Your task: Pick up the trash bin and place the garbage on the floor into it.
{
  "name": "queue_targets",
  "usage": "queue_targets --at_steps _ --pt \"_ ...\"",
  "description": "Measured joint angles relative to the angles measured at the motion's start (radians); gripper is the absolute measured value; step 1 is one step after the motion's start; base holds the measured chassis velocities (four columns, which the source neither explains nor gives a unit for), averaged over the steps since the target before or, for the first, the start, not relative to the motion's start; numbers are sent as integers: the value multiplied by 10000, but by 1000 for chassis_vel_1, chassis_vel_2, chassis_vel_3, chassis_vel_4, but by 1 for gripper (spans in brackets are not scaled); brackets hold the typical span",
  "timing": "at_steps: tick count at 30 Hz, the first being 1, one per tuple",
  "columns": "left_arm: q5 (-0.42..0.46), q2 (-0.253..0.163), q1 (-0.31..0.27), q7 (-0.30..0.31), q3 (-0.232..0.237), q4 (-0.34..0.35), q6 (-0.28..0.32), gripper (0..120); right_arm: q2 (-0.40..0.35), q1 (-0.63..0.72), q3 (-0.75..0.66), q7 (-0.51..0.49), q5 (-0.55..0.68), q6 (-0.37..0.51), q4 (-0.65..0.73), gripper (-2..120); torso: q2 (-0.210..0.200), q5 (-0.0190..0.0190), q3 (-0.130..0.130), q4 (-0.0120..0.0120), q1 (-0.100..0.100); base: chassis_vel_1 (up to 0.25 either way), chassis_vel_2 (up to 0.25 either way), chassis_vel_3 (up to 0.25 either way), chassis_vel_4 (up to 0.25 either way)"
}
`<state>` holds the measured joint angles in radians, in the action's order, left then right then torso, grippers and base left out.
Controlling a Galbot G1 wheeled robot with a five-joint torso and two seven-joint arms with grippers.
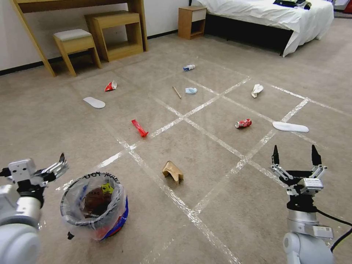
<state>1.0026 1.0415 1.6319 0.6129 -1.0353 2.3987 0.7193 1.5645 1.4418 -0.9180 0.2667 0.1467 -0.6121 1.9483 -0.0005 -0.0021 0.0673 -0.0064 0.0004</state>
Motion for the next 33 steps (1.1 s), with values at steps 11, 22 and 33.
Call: queue_targets --at_steps 11,22,33 --pt "2541 -1063 16 715 171 -1628 301 100 -5 50 -12 11 71 -114 -53 100 0 -1 0 1 -1 0 0 0 0" --pt "3013 -1350 -476 -732 997 -3214 214 100 11 99 -53 23 99 -189 -77 100 0 2 0 0 0 0 0 0 0" --pt "2559 -1559 -960 -1878 1424 -4337 182 100 13 140 -84 23 122 -195 -26 100 0 1 0 0 0 0 0 0 0"
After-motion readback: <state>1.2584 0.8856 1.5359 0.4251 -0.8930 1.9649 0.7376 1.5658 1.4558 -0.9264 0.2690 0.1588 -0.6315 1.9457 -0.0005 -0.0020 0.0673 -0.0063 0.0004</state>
